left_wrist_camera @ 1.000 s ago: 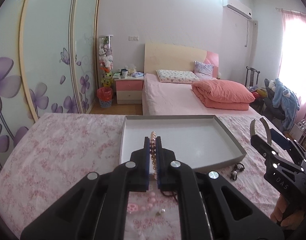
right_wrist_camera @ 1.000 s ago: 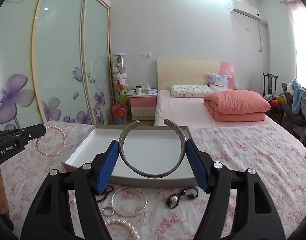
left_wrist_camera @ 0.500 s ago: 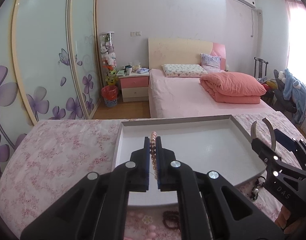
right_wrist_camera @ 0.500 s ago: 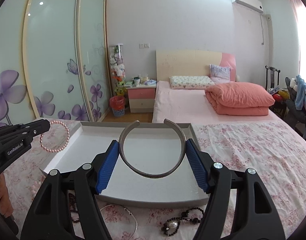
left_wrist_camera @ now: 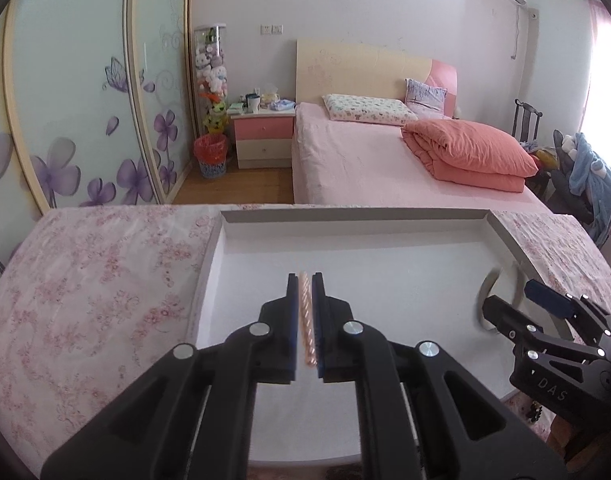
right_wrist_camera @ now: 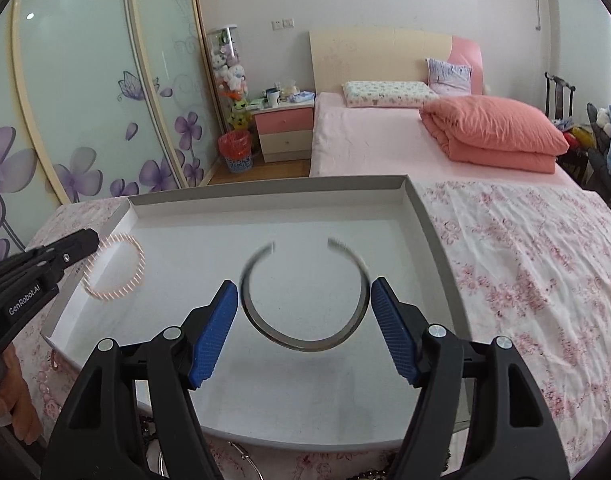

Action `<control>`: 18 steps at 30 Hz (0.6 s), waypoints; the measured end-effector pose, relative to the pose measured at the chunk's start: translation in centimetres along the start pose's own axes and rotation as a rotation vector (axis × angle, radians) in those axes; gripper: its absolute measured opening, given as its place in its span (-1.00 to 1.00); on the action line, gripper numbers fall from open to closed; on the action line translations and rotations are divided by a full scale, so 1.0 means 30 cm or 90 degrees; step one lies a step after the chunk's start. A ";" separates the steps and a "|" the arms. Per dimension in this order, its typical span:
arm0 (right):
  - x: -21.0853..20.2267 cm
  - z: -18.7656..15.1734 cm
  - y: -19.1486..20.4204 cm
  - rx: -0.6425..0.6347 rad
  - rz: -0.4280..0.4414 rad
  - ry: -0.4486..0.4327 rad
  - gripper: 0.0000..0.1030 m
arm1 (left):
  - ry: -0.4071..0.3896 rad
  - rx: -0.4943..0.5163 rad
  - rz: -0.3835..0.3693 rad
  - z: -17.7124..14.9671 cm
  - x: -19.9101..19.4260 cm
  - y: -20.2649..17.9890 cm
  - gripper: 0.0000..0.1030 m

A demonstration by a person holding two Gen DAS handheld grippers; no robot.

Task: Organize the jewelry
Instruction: 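Carry both bracelets into the grey tray and open both tools, then move the right tool to the white pearl bracelet and grasp it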

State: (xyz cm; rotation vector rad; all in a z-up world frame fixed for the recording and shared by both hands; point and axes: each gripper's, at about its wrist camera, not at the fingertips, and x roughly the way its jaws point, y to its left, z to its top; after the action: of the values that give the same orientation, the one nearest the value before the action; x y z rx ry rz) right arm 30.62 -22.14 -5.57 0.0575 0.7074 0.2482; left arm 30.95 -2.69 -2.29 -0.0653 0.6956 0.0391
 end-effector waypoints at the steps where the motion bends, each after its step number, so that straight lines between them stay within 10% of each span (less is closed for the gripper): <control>1: -0.006 0.000 -0.002 0.005 0.004 0.000 0.53 | 0.003 -0.007 -0.006 0.000 0.004 0.006 -0.55; 18: -0.220 -0.023 -0.067 0.036 -0.005 -0.058 0.52 | -0.049 -0.048 0.045 -0.011 -0.226 0.172 -0.45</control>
State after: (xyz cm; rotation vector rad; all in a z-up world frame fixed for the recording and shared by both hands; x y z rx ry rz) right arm 25.76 -25.72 -2.16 0.1187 0.6244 0.2173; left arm 25.24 2.34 1.55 -0.1104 0.6192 0.1353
